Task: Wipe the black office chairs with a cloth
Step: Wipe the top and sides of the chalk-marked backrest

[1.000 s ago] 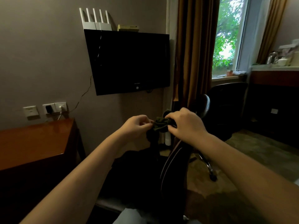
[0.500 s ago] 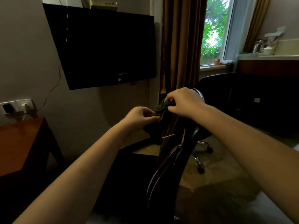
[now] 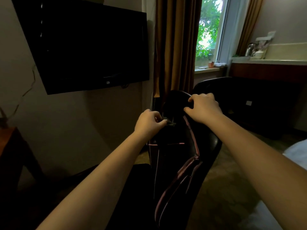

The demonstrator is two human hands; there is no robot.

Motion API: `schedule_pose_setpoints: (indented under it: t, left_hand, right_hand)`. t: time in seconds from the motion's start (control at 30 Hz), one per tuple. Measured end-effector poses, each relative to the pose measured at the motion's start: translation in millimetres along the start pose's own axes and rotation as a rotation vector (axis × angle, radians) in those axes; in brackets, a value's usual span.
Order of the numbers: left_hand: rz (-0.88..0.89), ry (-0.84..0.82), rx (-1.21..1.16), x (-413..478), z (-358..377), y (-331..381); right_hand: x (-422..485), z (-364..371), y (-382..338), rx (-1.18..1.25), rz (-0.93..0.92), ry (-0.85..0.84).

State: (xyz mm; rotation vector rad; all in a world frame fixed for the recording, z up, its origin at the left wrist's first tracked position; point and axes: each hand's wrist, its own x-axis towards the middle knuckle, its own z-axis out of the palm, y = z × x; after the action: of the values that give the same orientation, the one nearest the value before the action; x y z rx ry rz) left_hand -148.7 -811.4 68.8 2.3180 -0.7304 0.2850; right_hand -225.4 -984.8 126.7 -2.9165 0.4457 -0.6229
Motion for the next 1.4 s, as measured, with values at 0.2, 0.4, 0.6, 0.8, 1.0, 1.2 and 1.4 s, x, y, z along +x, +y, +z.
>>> schedule_pose_setpoints:
  t: [0.2,0.4,0.6,0.8,1.0,1.2,1.4]
  left_hand:
    - [0.126,0.110,0.029,41.8,27.6,12.0]
    - [0.229,0.111,0.098,67.1,48.7,14.1]
    - [0.184,-0.091,-0.145,79.4,69.1,5.3]
    - [0.227,-0.104,-0.206,79.5,63.9,0.7]
    - [0.365,-0.109,-0.112,48.7,54.2,22.2]
    - [0.438,-0.145,-0.188,-2.1,44.2,27.7]
    - [0.341,-0.142,-0.388,-47.9,38.5,30.4]
  right_hand:
    - [2.8,2.7,6.1,0.110,0.043,0.054]
    - [14.3,8.3,5.2,0.160,0.074,0.099]
    - [21.9,13.6,6.9,0.109,0.070,0.056]
    - [23.2,15.1,3.4,0.062,0.014,0.051]
    - [19.2,11.0,2.7,0.013,0.024,0.044]
    - [10.7,3.7,-1.7,0.083,0.079,0.031]
    - [1.2,-0.1,-2.6,0.200,0.175,0.007]
